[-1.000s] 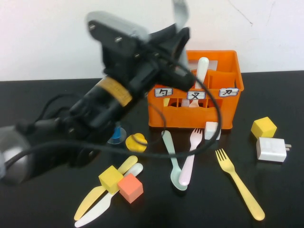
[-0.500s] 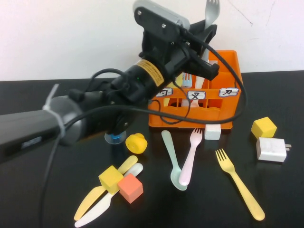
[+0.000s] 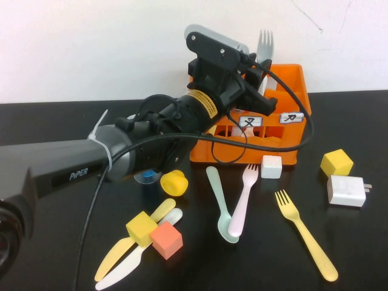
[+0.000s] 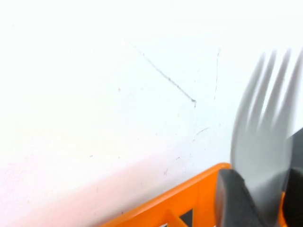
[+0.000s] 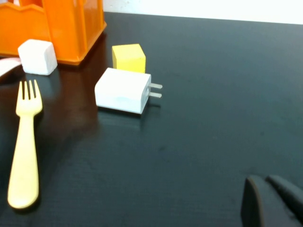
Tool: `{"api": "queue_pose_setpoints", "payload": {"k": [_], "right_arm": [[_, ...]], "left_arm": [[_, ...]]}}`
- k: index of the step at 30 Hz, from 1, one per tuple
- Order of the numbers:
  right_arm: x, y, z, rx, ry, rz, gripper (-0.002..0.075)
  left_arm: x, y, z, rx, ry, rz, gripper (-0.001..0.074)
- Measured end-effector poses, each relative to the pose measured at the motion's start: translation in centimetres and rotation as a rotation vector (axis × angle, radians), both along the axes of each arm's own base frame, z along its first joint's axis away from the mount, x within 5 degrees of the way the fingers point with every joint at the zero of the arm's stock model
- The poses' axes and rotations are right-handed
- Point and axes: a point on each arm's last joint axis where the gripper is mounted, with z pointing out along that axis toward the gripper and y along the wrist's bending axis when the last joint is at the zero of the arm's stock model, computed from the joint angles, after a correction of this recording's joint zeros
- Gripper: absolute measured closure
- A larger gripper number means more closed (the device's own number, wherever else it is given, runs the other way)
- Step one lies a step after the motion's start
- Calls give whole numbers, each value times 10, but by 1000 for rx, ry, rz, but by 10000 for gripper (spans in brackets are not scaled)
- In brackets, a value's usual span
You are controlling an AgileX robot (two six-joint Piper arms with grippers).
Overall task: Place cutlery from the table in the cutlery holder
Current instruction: Place the fork on the box, then pick up the knife
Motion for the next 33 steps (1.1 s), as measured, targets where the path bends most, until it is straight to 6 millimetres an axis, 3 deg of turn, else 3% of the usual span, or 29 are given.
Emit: {"api": "queue_pose_setpoints", "payload": {"k": [6,8,11,15,18,21,26,33], "right_arm": [[0,0,0,0,0,0,729],[0,0,0,0,0,0,729],[0,0,0,0,0,0,729],[0,0,0,0,0,0,729],[0,0,0,0,0,0,729],[0,0,0,0,0,0,729],[0,0,0,0,0,0,729],[0,0,0,0,0,0,729]], "left_arm": [[-1,2,-1,47,50,13,452],[-6,3,7,85,80,15,450],[-23,7,36,108,141,29,458],[-58,14,72,179,265,61,543],[-86,20,82,306,386,78,648],[-106,30,78,446,564,75,710],[-127,48,59,668,857,24,730],[-134,75,47,876,1006,-10,733]]}}
